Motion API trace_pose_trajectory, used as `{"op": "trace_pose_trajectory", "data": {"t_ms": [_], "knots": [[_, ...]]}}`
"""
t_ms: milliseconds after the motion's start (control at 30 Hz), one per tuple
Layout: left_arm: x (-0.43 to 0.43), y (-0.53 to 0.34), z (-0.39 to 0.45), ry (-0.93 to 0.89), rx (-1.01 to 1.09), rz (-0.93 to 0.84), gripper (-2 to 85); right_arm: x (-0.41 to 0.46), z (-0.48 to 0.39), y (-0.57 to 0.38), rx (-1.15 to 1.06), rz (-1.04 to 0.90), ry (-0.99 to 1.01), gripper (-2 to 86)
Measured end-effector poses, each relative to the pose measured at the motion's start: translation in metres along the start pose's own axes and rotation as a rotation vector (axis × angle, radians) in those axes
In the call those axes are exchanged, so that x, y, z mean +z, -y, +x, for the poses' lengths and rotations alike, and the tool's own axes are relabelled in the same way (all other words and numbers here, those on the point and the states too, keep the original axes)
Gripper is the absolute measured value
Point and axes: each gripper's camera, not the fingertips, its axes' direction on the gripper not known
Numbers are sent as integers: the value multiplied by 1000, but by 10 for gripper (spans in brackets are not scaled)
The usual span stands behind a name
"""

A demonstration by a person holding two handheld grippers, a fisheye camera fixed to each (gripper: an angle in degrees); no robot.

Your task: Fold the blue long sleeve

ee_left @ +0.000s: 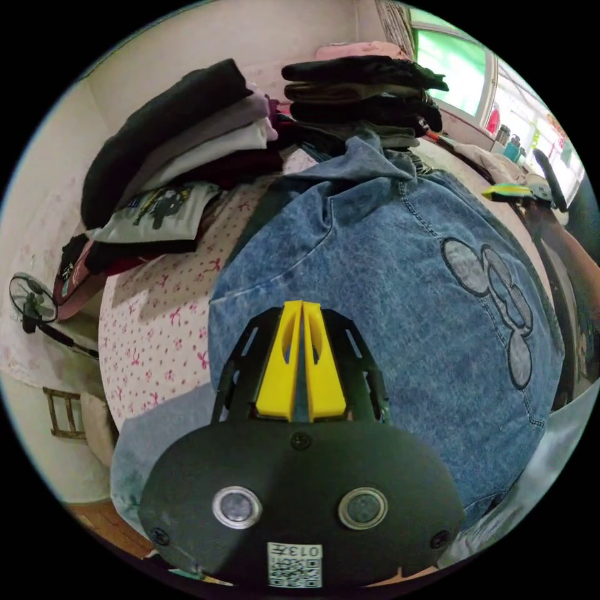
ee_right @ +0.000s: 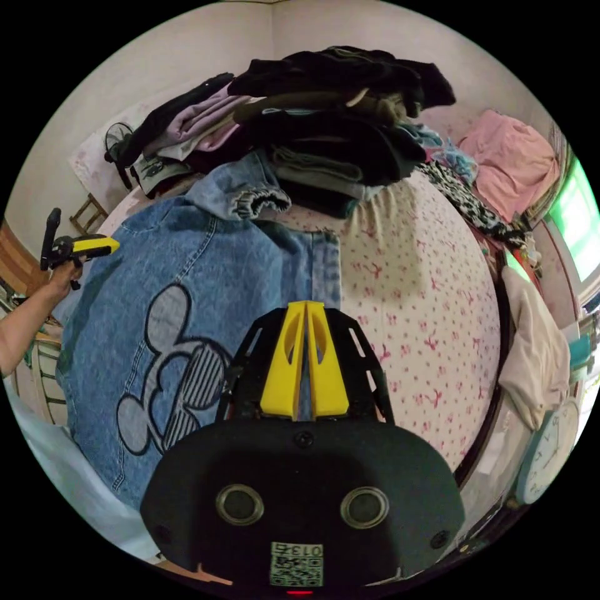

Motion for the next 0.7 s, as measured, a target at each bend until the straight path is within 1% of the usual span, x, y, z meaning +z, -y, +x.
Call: {"op": "trace_pose_trajectory", "data": {"t_ms": [133,200,233,300,333,367,433,500,567,600,633,667,700], "knots": [[26,30,-9,-17,-18,-48,-4,42,-6,62,-78,-60,-2,1],[31,31,-15,-45,-11,-39,-4,61,-3,77,-102,-115,-22,1],[33,30,-22,-78,-33,-32,-4,74,2,81,-127,-174,-55,1],[34,26,-30,-93,-59,-23,-5,72,14,82,-142,-116,-3,1],[34,24,-34,-96,-63,-16,-5,71,25,82,-111,-100,37,1],[35,24,-36,-101,-70,-17,-5,71,33,81,-83,-85,25,1],[35,21,-42,-105,-96,-18,-5,71,40,80,-52,-77,75,1],[34,17,-46,-114,-137,-8,-5,69,38,81,-52,-84,57,1],[31,12,-47,-89,-182,0,-4,60,31,80,-48,-112,-28,1],[25,11,-43,-46,-183,8,-4,54,30,78,-46,-99,-39,1],[19,11,-34,-31,-141,30,-4,40,23,73,-60,-40,-41,1],[15,12,-29,-37,-116,48,-4,29,11,68,-105,6,-22,1],[9,15,-16,-63,-66,81,-4,26,4,66,-128,11,-12,1]]}}
